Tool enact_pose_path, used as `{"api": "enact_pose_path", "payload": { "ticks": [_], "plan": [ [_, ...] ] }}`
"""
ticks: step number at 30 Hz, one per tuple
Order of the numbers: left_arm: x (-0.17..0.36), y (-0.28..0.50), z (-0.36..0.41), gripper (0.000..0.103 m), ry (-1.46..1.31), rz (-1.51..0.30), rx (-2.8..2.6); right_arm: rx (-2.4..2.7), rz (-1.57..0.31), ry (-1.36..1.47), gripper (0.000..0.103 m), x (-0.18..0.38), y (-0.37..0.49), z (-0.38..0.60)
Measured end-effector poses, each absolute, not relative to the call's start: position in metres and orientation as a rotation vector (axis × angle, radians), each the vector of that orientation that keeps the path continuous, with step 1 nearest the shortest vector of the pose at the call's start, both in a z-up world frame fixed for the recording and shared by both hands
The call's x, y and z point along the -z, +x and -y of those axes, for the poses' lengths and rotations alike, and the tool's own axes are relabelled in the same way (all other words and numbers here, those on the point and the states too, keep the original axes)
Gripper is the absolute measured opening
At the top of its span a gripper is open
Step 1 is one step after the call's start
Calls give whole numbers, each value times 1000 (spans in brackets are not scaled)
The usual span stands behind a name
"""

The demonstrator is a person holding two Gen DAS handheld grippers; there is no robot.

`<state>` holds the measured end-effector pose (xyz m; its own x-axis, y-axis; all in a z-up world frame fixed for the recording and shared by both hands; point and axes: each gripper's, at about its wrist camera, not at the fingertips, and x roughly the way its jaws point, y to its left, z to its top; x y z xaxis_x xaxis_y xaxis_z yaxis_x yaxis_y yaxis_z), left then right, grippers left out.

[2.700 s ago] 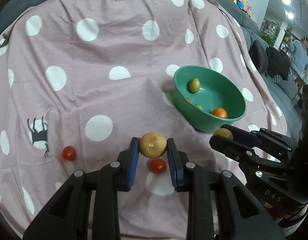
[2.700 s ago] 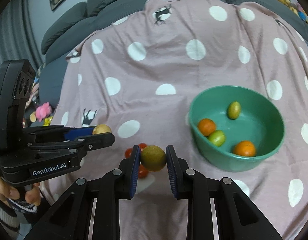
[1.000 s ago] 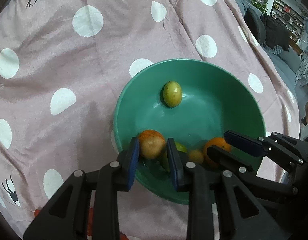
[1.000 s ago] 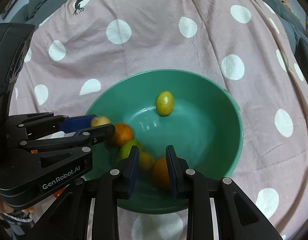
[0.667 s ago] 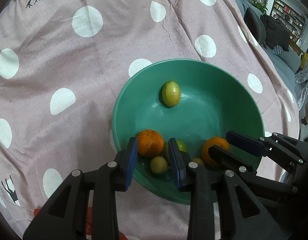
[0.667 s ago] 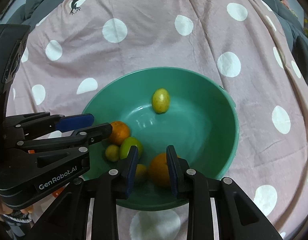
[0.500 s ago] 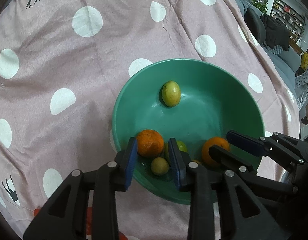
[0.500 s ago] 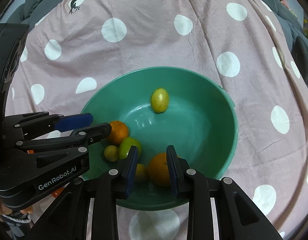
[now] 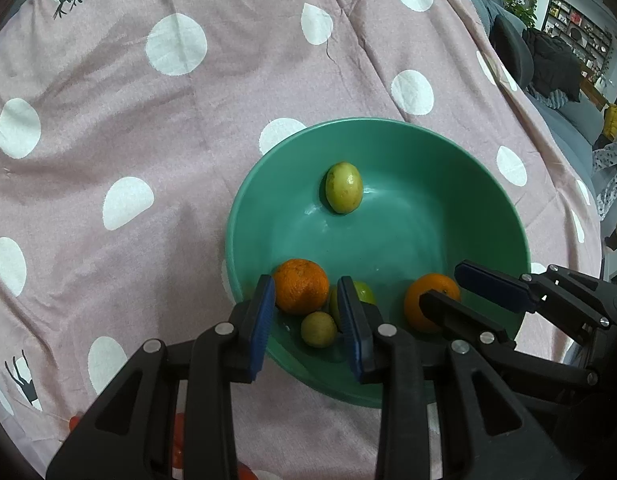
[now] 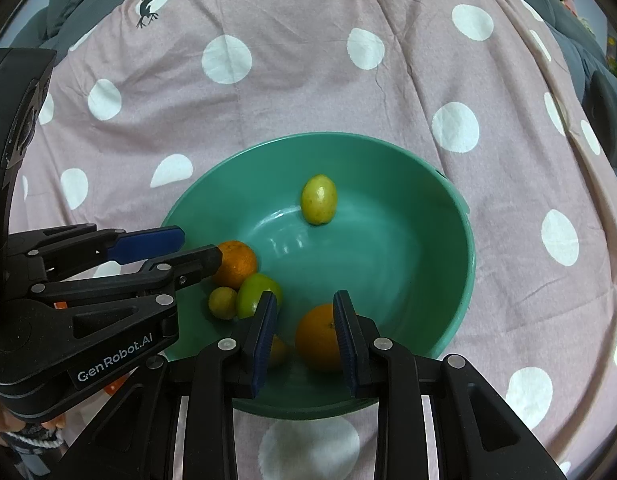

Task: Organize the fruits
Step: 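Open the left tool to drop the brown fruit while the right tool drops the yellow fruit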

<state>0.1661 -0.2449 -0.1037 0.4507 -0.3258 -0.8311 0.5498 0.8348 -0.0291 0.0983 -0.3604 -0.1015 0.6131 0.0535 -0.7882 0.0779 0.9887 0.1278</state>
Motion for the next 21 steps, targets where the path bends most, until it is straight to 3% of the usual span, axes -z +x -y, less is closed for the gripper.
{"api": "enact_pose_path", "payload": {
  "ticks": [9, 14, 21],
  "plan": [
    [97, 160, 242, 35, 265, -940, 537, 10, -913, 163, 29, 101, 95, 358],
    [90, 154, 243, 52, 282, -907, 520, 2, -913, 158, 34, 99, 95, 355],
    [80, 152, 226, 53, 245, -900, 494, -1, -905, 150, 34, 94, 89, 350]
  ]
}}
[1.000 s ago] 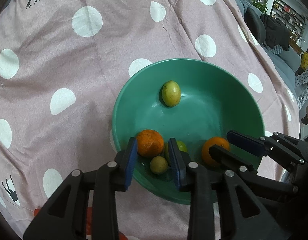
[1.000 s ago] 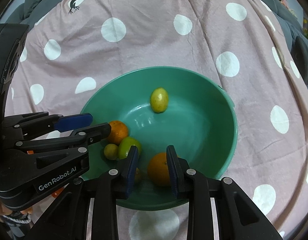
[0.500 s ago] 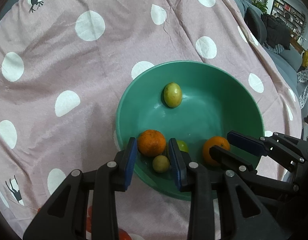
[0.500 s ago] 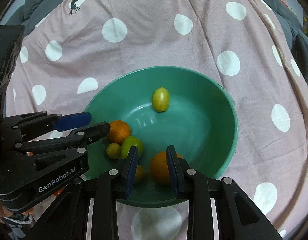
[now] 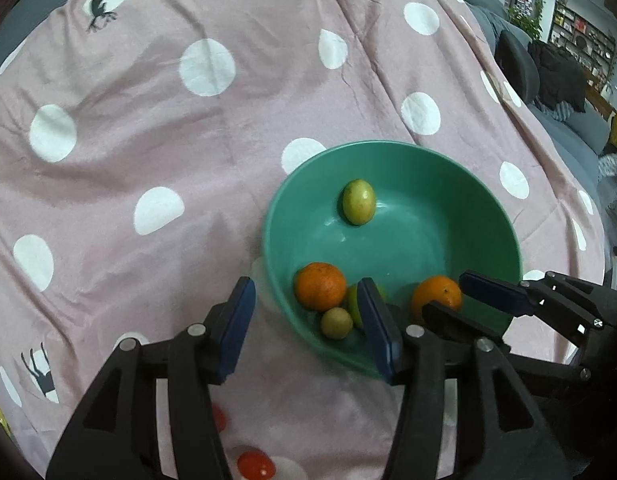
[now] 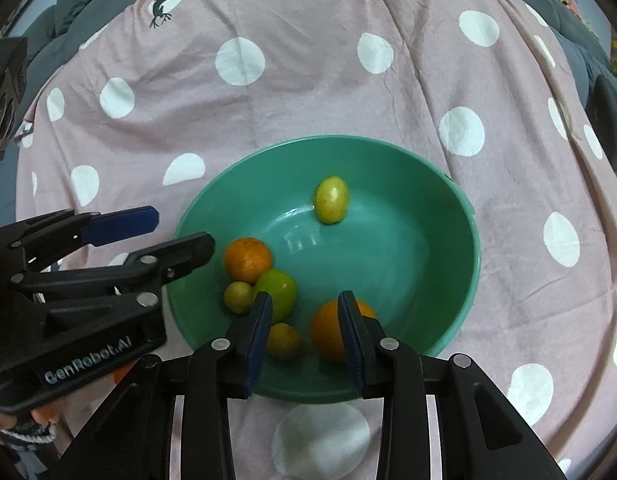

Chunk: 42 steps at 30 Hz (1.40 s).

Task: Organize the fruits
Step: 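Open the left tool to drop the brown fruit while the right tool drops the yellow fruit, then grasp a cherry tomato with the left tool while the right tool grasps another tomato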

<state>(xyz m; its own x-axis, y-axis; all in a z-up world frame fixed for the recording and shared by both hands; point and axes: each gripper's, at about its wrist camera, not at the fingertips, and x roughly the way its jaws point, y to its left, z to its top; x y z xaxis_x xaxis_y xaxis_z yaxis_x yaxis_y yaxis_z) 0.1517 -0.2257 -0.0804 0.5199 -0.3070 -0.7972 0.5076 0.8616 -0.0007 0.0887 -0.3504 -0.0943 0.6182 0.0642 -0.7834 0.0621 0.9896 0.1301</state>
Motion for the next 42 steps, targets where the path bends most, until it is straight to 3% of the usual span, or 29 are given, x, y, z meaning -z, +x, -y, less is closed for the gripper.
{"api": "enact_pose_path", "payload": {
  "ticks": [21, 33, 42],
  "plan": [
    [101, 92, 88, 60, 97, -992, 277, -253, -902, 43, 34, 74, 44, 239],
    [128, 54, -11, 65, -59, -1053, 137, -351, -1002, 42, 34, 100, 34, 207],
    [132, 32, -38, 65, -127, -1058, 151, -390, -1004, 99, 34, 114, 36, 210]
  ]
}}
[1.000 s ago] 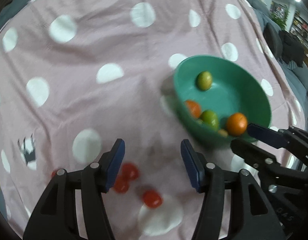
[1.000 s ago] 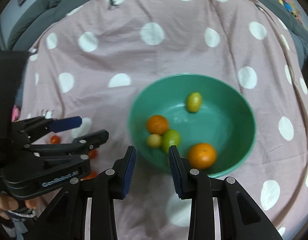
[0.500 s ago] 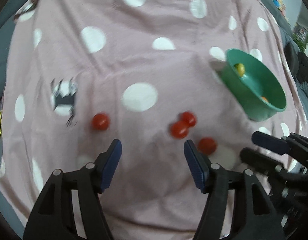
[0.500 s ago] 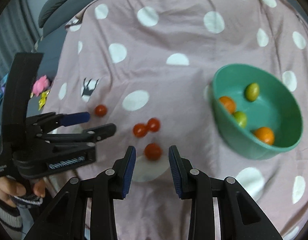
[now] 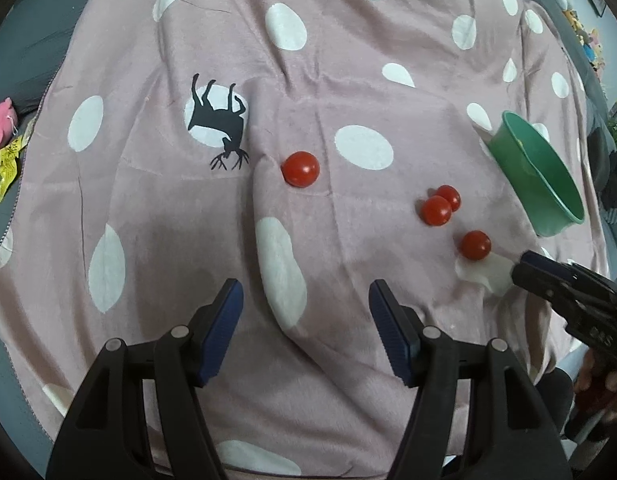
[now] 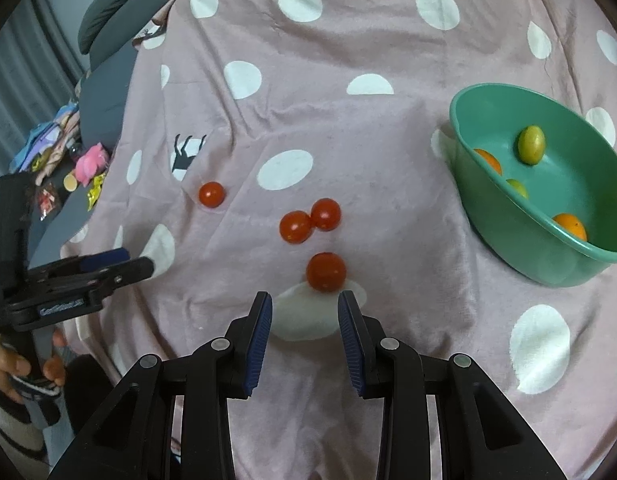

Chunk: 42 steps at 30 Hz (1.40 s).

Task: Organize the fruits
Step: 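Grasp a cherry tomato with the left tool while the right tool grasps another tomato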

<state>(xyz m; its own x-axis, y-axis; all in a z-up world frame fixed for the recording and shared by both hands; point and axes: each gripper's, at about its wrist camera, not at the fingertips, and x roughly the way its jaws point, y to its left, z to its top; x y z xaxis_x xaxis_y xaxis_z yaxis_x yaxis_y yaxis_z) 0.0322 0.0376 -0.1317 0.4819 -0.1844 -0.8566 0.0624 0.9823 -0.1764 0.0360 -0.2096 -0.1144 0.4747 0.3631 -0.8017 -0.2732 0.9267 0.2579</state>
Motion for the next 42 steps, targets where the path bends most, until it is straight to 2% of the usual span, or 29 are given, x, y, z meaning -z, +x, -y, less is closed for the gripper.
{"api": "enact_pose_path", "payload": {
  "ticks": [13, 27, 34, 42],
  "plan": [
    [141, 54, -4, 65, -81, -1086, 229, -368, -1042, -41, 34, 140, 75, 183],
    [156, 103, 55, 63, -49, -1100, 349, -369, -1004, 37, 30, 143, 82, 220],
    [167, 121, 76, 51, -33, -1105, 367, -391, -993, 62, 30, 141, 79, 223],
    [170, 131, 90, 28, 43, -1070, 323, -391, -982, 80, 30, 140, 78, 228]
  ]
}}
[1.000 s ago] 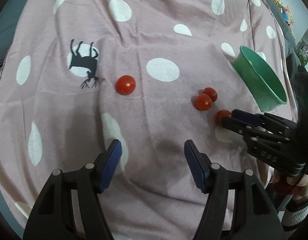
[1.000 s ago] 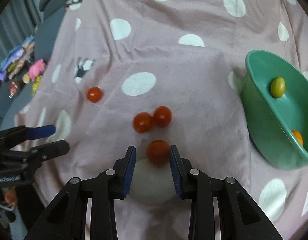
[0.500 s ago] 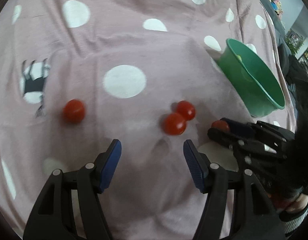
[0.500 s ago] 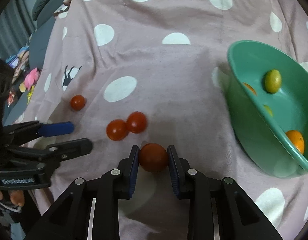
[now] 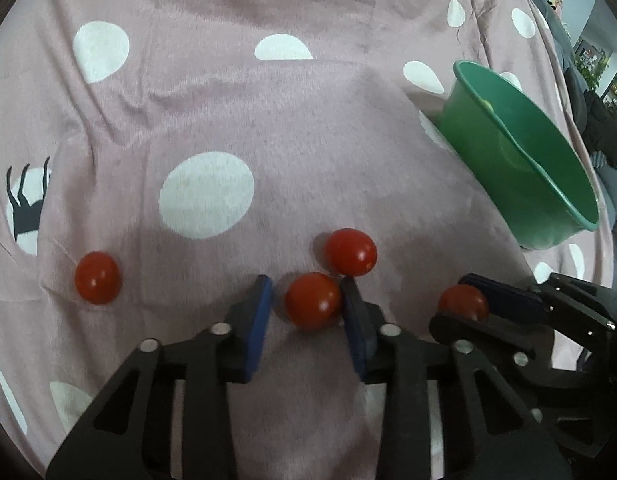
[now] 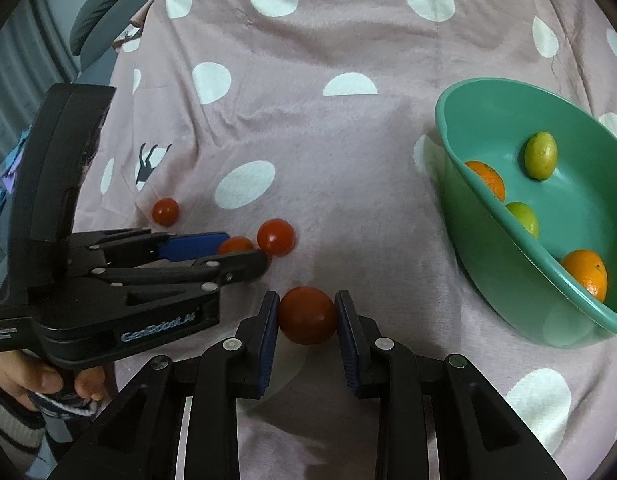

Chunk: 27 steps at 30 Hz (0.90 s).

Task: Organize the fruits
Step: 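Grasp a cherry tomato with the left tool while the right tool grasps another tomato, then carry both tomatoes over the green bowl and lower them into it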

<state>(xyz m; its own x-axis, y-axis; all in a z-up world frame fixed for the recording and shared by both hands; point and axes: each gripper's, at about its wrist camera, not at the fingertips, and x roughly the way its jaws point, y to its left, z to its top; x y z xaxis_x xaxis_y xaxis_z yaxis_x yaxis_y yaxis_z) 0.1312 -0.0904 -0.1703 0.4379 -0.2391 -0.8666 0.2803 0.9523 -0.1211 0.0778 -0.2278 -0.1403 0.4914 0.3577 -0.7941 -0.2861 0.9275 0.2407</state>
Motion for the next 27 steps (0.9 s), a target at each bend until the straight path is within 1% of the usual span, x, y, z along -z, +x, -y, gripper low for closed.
{"api": "enact_pose_path", "payload": {
  "ticks": [1, 8, 27],
  "plan": [
    [171, 131, 91, 25, 54, -1065, 314, -392, -982, 81, 30, 140, 78, 228],
    [170, 124, 78, 25, 26, -1076, 293, -386, -986, 86, 30, 140, 78, 228],
    [128, 58, 6, 25, -76, -1030, 195, -474, -953, 39, 30, 109, 39, 190]
  ]
}}
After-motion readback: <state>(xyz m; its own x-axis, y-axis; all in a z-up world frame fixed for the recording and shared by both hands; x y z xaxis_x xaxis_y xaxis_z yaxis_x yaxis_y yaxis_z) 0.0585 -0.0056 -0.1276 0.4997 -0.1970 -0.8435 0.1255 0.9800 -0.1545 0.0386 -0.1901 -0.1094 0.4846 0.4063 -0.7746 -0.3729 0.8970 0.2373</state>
